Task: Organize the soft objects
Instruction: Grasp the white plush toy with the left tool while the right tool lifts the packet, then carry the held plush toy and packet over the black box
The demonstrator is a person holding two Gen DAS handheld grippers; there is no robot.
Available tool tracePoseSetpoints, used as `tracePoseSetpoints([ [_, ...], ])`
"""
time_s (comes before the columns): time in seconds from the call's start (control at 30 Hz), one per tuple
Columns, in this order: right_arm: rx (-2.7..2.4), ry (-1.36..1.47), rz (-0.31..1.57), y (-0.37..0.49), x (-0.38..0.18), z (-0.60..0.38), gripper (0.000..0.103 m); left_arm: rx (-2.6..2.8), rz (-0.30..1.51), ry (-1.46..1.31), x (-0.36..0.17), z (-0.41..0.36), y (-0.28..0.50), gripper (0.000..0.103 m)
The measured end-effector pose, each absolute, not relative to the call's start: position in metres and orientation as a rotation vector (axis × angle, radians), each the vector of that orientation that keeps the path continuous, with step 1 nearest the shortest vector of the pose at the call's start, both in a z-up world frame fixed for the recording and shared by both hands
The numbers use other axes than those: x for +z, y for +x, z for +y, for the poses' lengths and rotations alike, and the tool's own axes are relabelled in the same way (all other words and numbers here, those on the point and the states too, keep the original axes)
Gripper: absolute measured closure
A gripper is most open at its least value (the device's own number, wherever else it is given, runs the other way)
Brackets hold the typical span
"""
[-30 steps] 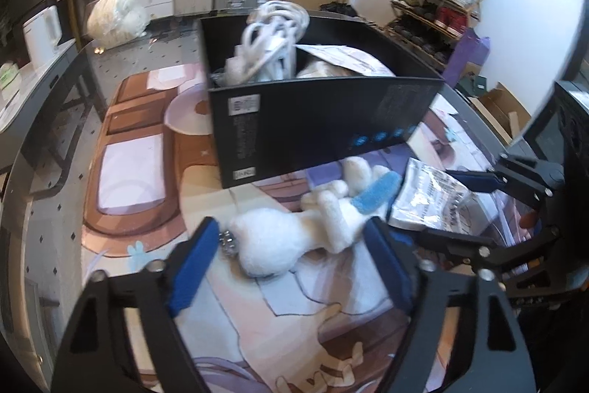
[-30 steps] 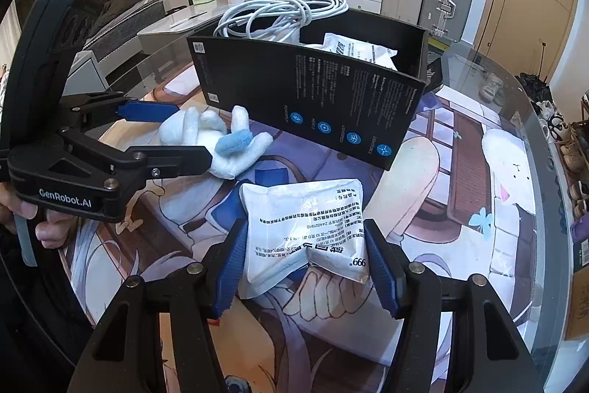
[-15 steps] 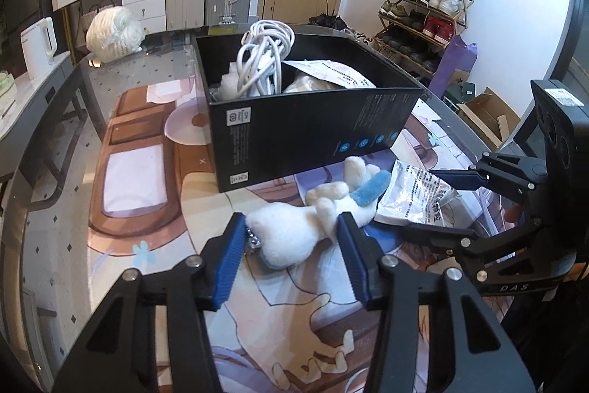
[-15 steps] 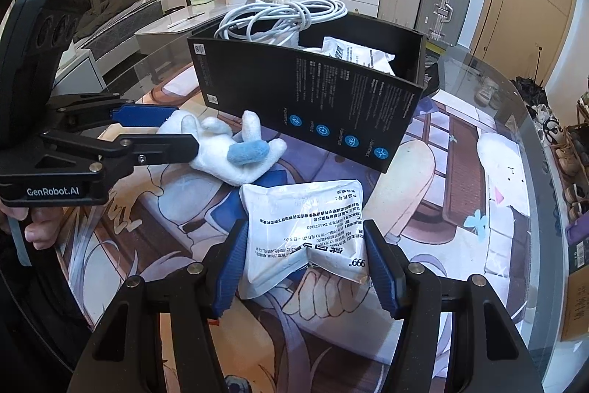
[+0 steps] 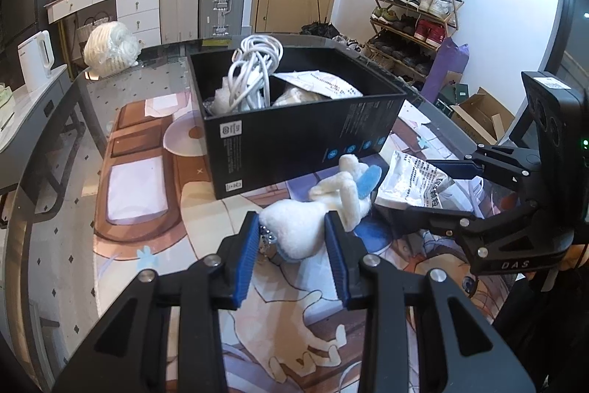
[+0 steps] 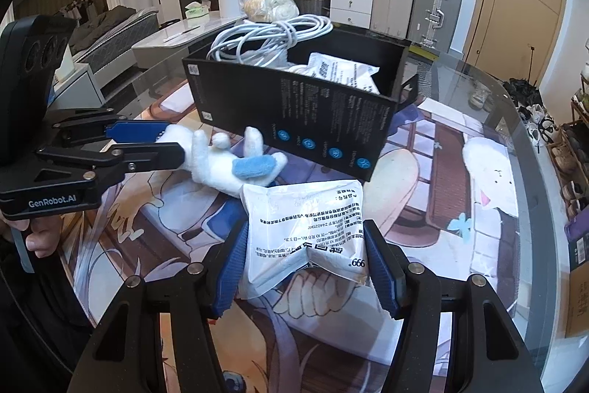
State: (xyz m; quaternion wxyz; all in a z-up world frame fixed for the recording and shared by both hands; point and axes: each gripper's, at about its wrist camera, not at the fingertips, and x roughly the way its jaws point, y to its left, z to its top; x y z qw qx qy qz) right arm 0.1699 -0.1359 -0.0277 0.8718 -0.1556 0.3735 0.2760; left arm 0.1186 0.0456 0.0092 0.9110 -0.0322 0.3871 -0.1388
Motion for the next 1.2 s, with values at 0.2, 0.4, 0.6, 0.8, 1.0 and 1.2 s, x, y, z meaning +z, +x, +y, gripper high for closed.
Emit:
tracePoseSetpoints([
  [0.2, 0.564, -0.308, 0.763, 0.168, -0.025, -0.143, 0.042, -0.292, 0.773, -0.071, 0.017, 0.047, 0.114, 0.069],
  [0.4, 0.561, -0.295, 0.728, 0.162, -0.014, -0.146, 0.042, -0.295, 0.736, -0.078, 0.027, 0.05, 0.106, 0.069],
  [0.6, 0.559, -0.283, 0.683, 0.154, 0.0, -0.148, 0.042, -0.299, 0.694, -0.093, 0.041, 0.054, 0.099, 0.069],
  [0.8, 0.555, -0.274, 0.638, 0.146, 0.015, -0.15, 0.042, -0.295, 0.653, -0.095, 0.056, 0.052, 0.095, 0.069],
  [1.0, 0.551, -0.264, 0.595, 0.14, 0.03, -0.154, 0.042, -0.283, 0.615, -0.101, 0.068, 0.05, 0.092, 0.069],
  [1.2, 0.547, -0.248, 0.555, 0.134, 0.045, -0.16, 0.042, -0.26, 0.581, -0.094, 0.08, 0.049, 0.093, 0.069],
])
